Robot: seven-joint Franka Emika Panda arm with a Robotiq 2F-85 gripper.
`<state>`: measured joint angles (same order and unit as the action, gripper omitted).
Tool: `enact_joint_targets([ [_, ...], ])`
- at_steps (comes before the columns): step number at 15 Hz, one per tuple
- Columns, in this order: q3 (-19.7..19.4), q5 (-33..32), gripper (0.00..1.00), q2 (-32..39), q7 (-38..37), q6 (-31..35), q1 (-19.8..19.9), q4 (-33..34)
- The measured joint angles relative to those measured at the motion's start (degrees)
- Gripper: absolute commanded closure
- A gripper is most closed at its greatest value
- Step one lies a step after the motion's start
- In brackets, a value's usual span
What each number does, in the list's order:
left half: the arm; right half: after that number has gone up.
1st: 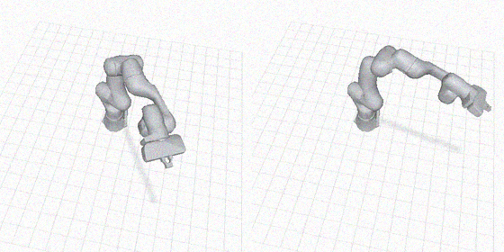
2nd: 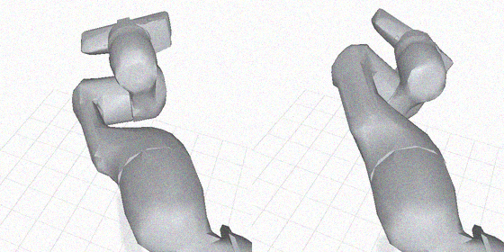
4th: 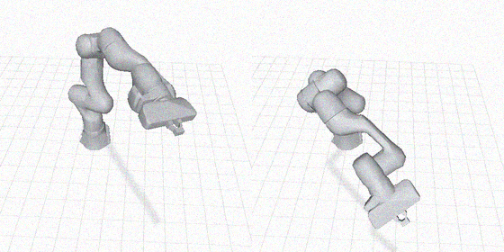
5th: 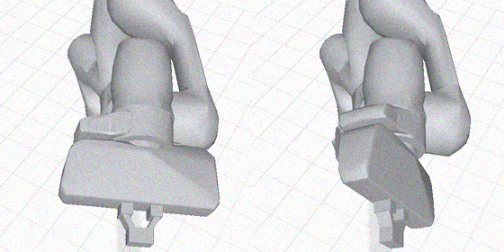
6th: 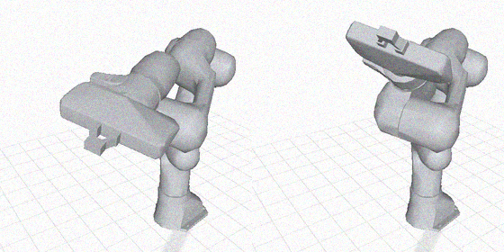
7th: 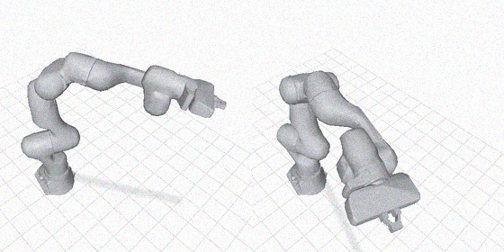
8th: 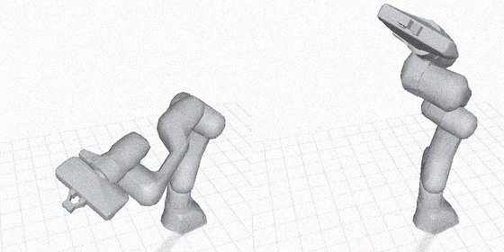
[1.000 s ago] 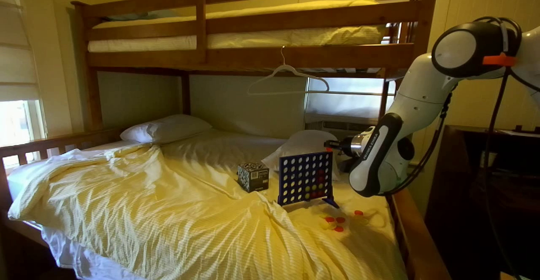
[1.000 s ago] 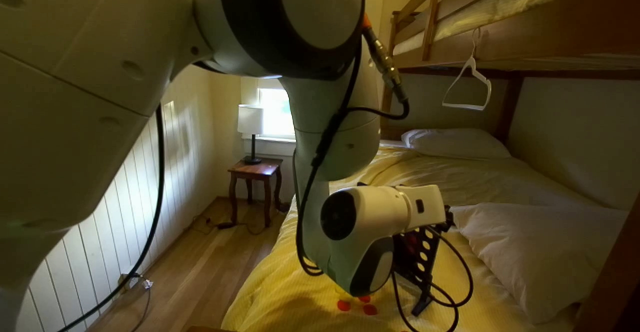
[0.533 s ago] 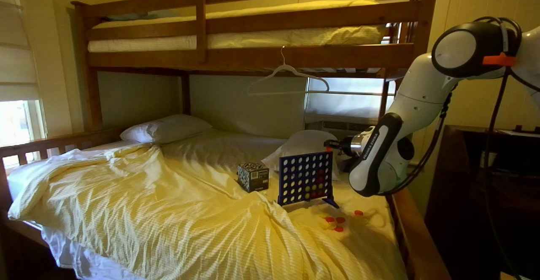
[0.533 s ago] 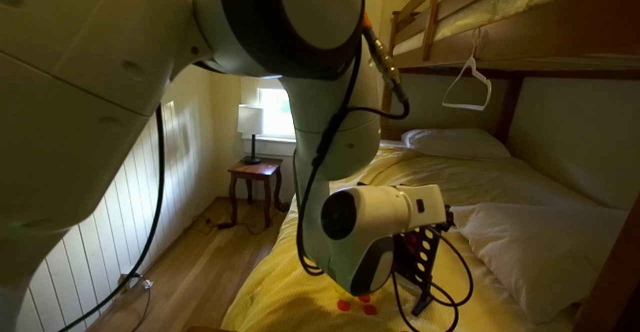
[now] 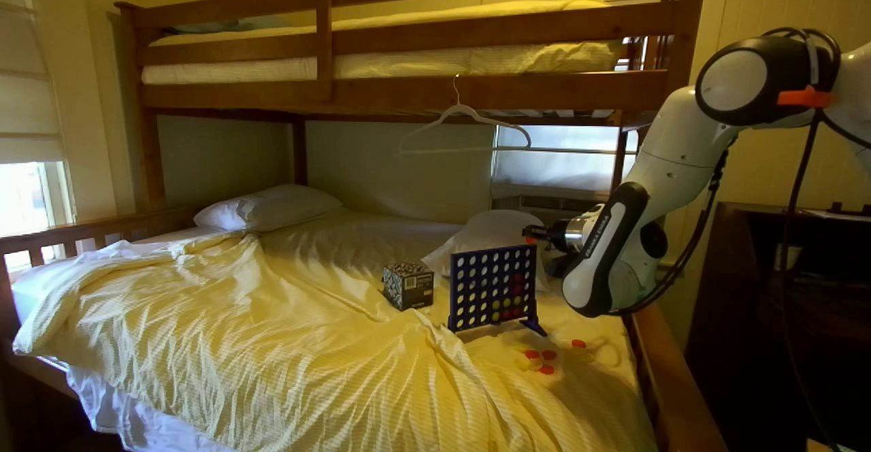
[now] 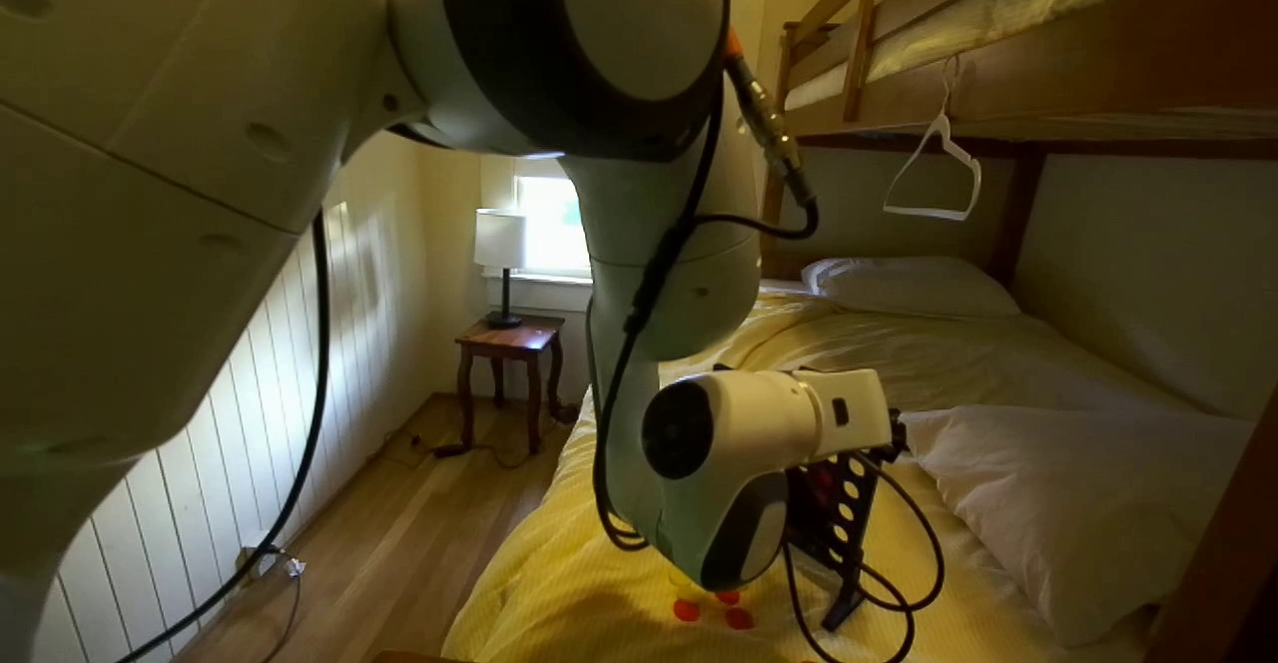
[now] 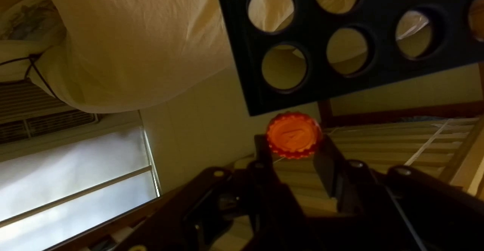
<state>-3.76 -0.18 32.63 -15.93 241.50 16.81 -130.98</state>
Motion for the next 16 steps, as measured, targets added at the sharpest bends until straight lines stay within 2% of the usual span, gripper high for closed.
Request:
enact_joint_targets([
  [16, 0.0, -0.12, 0.91, 0.99, -0.01, 0.0, 0.2, 0.71],
])
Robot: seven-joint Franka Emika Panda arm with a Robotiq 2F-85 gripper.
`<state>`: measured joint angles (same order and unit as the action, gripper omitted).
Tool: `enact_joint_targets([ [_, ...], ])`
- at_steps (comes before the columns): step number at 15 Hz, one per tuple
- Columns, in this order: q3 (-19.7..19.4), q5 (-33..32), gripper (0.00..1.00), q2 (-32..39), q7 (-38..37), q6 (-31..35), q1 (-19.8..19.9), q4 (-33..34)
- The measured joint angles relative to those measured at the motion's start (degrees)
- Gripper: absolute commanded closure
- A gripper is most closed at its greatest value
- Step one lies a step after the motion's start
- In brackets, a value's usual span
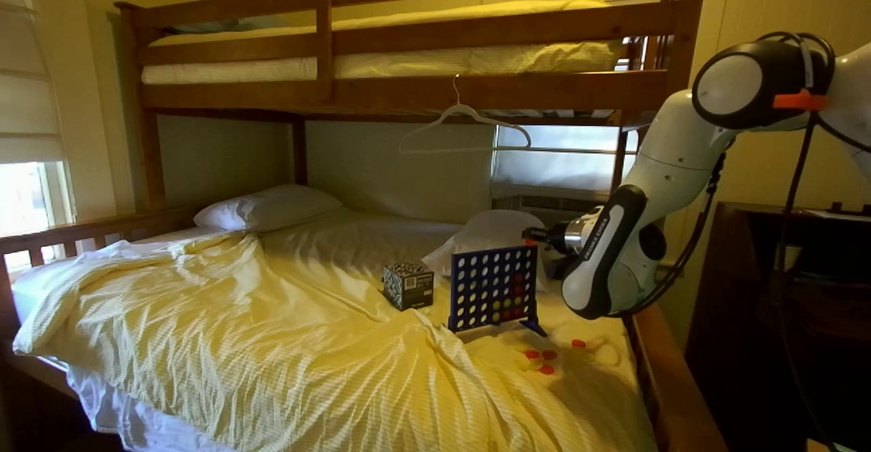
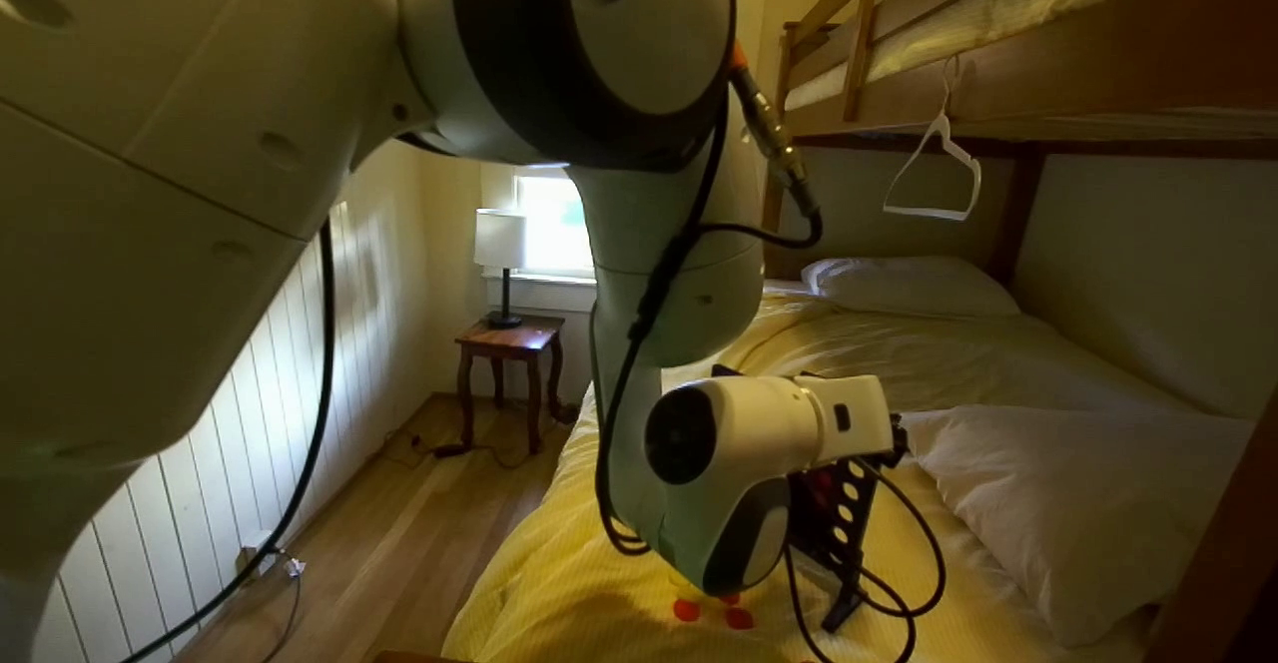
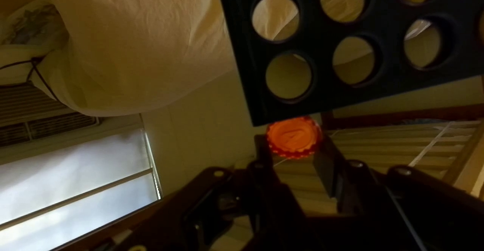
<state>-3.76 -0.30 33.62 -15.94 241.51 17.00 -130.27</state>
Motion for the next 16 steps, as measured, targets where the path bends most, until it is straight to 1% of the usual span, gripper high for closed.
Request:
enact_joint_targets([
  [11, 0.0, -0.19, 0.91, -0.01, -0.79, 0.04, 0.3, -0.32],
  [16, 0.0, -0.19, 0.91, -1.49, -1.76, 0.04, 0.71, -2.34],
])
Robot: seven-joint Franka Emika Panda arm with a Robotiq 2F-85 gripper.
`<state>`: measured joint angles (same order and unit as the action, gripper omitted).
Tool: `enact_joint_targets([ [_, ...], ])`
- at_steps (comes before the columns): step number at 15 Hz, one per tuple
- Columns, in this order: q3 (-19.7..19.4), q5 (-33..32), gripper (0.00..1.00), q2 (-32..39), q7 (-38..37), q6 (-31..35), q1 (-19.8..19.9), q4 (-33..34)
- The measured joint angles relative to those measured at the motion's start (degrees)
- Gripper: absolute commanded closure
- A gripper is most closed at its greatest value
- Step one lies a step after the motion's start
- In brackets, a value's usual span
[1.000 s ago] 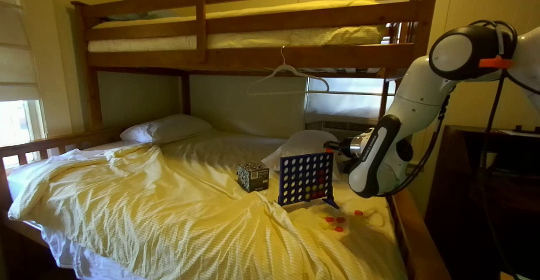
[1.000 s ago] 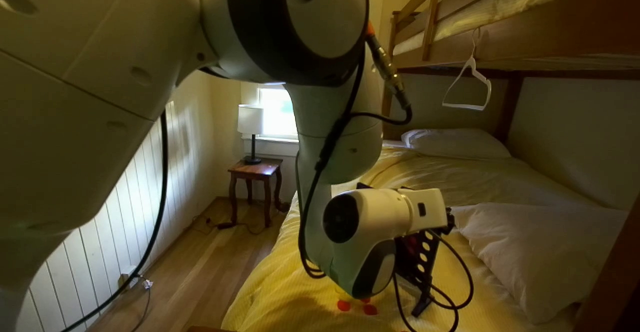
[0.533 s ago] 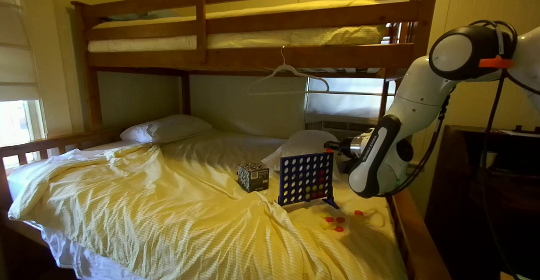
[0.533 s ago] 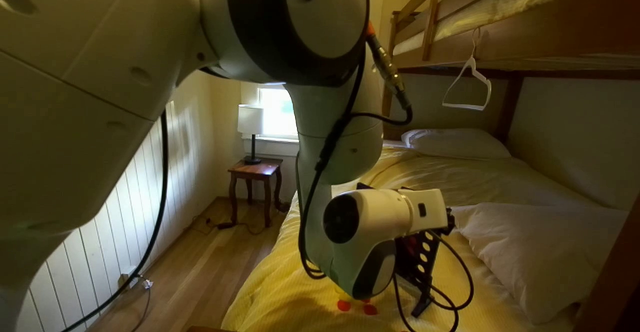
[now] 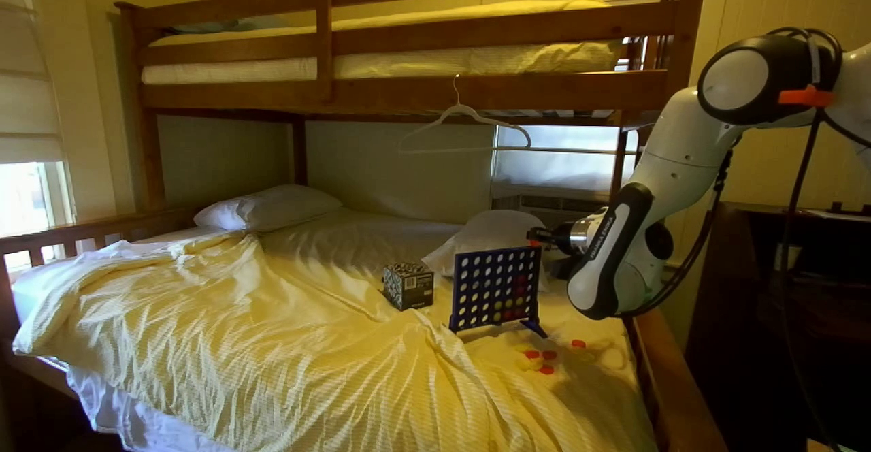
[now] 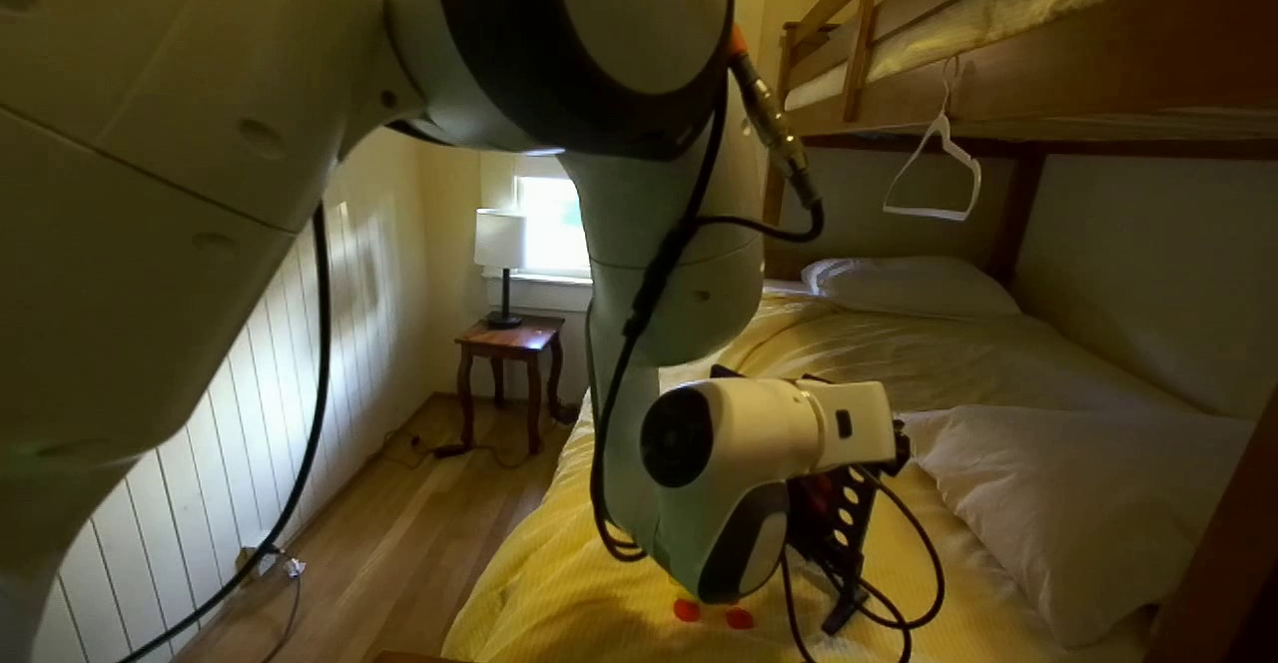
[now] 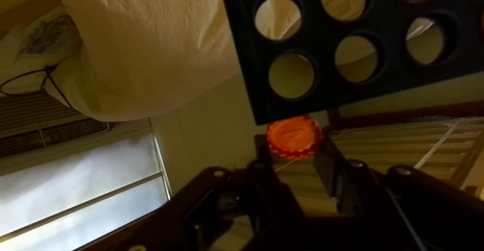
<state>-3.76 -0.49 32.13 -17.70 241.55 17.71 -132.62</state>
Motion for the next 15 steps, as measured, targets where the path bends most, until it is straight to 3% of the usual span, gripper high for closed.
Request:
enact_joint_targets([
  [11, -0.01, -0.05, 0.91, -5.35, -4.32, 0.0, 1.02, -2.29],
  [15, -0.05, -8.09, 0.91, -6.4, -5.79, -0.11, 1.99, -6.61],
])
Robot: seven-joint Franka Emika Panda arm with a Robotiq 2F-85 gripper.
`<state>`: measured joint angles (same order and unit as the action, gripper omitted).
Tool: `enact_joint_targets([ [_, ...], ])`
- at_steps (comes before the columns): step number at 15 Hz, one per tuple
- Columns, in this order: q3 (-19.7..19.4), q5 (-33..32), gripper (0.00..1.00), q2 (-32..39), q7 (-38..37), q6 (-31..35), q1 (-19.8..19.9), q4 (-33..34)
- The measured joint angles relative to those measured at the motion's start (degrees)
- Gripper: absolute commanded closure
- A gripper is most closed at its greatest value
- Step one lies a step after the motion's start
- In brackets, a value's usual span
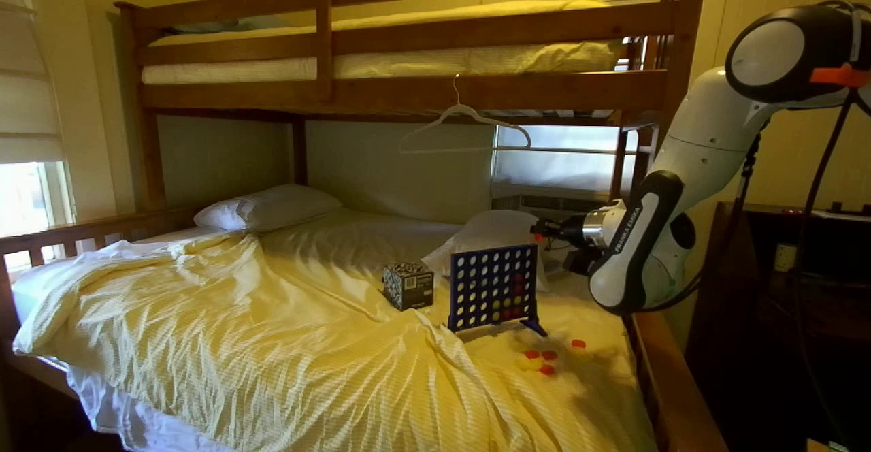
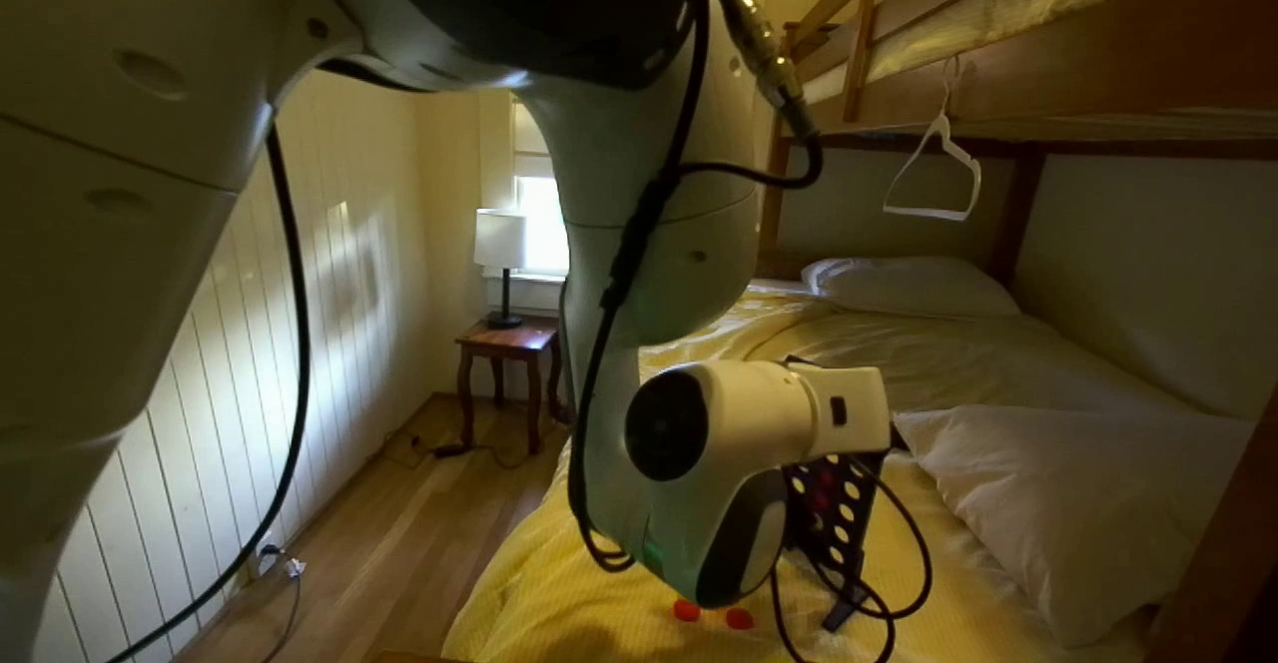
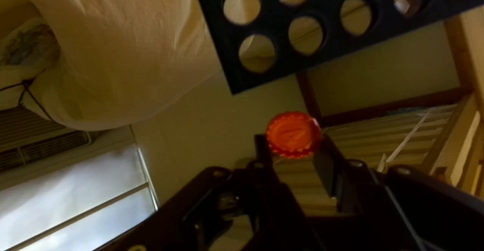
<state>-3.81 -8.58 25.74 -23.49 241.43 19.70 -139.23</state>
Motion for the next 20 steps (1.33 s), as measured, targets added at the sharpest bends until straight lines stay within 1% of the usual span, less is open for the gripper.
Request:
enact_joint_targets([
  [4, -0.44, -7.74, 0.91, -1.69, -0.25, -1.73, 2.01, -4.86],
  [6, -1.0, -10.81, 0.91, -2.99, -0.28, -4.14, 2.92, -6.48],
  [9, -1.45, -17.73, 0.91, -5.53, -2.35, -12.39, 4.94, -7.25],
  [12, -1.0, -28.91, 0.91, -8.35, -8.74, -23.92, 7.79, -6.5],
  [14, 0.18, -36.08, 0.91, -9.55, -14.34, -31.61, 9.79, -4.94],
  [16, 2.25, -41.52, 0.91, -9.59, -19.73, -37.94, 11.81, -2.83],
  [18, 4.89, -44.76, 0.91, -8.96, -23.69, -42.88, 13.84, -0.91],
  [20, 8.44, -46.33, 0.91, -7.33, -25.98, -46.74, 16.57, 0.87],
])
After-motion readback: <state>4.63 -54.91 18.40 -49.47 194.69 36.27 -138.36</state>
